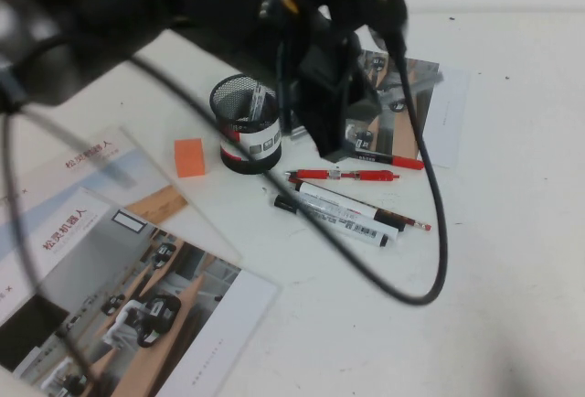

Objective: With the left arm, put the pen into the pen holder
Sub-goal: Place the pen onto the pen holder

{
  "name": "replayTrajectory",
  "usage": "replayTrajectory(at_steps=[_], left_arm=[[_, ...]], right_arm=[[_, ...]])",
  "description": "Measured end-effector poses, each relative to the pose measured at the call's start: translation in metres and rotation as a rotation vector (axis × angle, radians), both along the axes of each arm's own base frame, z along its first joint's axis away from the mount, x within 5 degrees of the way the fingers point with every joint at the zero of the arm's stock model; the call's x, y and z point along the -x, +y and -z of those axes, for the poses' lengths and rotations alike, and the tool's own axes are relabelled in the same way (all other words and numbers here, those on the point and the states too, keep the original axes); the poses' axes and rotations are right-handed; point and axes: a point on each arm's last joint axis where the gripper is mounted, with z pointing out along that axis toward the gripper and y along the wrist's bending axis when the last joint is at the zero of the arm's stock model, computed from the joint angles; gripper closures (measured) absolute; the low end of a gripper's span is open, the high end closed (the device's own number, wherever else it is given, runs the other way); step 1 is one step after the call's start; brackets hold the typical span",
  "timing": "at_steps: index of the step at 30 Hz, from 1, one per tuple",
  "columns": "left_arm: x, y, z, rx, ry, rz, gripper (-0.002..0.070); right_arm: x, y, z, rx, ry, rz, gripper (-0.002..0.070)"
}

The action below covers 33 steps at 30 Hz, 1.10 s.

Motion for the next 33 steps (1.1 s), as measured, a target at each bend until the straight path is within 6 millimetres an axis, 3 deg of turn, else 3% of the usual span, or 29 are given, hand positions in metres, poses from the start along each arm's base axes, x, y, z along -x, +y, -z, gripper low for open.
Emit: replayTrajectory(at_steps=[6,10,15,24,33], left_arm=[[0.035,0.036,0.000,0.144,-0.104,-0.133,0.0631],[0.055,0.062,0.012,0.330,-0.184,-0.293,0.0631],[0.057,0.089,0.036,0.541,-0.289,-0.563,0.0631],[0.034,0.080,0.060,0.814,-0.276,-0.645,0.0631],[-0.019,0.084,0.106,0.972,-0.222,-0.701,0.0631]], right_arm=[[0.000,0.000,0.000,0.000,0.000,0.000,0.0696],[0.000,0.000,0.000,0.000,0.000,0.000,0.0696],[0.000,0.000,0.000,0.000,0.000,0.000,0.0696],[0.000,0.000,0.000,0.000,0.000,0.000,0.0696],[0.000,0.000,0.000,0.000,0.000,0.000,0.0696]])
